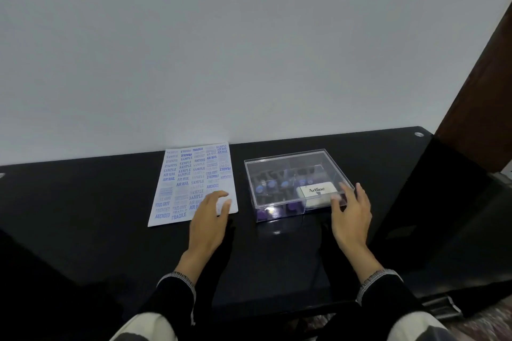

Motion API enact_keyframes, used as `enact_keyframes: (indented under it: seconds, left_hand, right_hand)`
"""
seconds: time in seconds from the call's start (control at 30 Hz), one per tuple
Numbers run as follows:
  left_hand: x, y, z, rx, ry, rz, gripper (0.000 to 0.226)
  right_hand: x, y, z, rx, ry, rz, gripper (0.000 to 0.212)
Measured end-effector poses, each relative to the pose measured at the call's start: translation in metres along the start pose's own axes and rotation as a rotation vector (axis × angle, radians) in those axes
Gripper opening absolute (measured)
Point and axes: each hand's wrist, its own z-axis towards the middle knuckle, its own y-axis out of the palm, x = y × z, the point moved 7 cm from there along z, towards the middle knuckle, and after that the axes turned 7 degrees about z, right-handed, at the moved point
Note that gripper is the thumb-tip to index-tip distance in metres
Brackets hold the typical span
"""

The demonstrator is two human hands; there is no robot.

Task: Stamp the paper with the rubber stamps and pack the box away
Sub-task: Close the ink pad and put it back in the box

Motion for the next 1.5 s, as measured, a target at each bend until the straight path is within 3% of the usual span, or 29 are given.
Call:
enact_keyframes:
  seconds: [0.1,0.23,0.5,0.73,1.3,1.5]
  left_hand:
    - [-0.034,-0.019,-0.002,0.139,-0.054,0.240,0.020]
    - [-0.069,-0.027,-0.005,0.095,-0.147,0.463,0.031]
    - [-0.071,-0.027,-0.009,0.088,-0.163,0.502,0.032]
    - [-0.075,-0.025,-0.008,0.095,-0.171,0.506,0.032]
    - [-0.078,-0.024,-0.006,0.121,-0.175,0.505,0.032]
    - [-0.075,-0.024,-0.007,0.101,-0.178,0.469,0.031]
  right_hand:
    - [-0.013,0.012,-0.022,0.016,-0.154,-0.100,0.039]
    - [-0.025,0.039,-0.046,-0.068,-0.270,-0.168,0.045]
    - [-0.049,0.074,-0.040,-0.027,-0.261,-0.200,0.037]
    - [-0.080,0.125,0.005,-0.144,-0.185,-0.192,0.038]
    - [-0.099,0.179,0.058,-0.401,-0.258,-0.465,0.060]
    - [-0.095,0.177,0.054,-0.525,-0.222,-0.356,0.075]
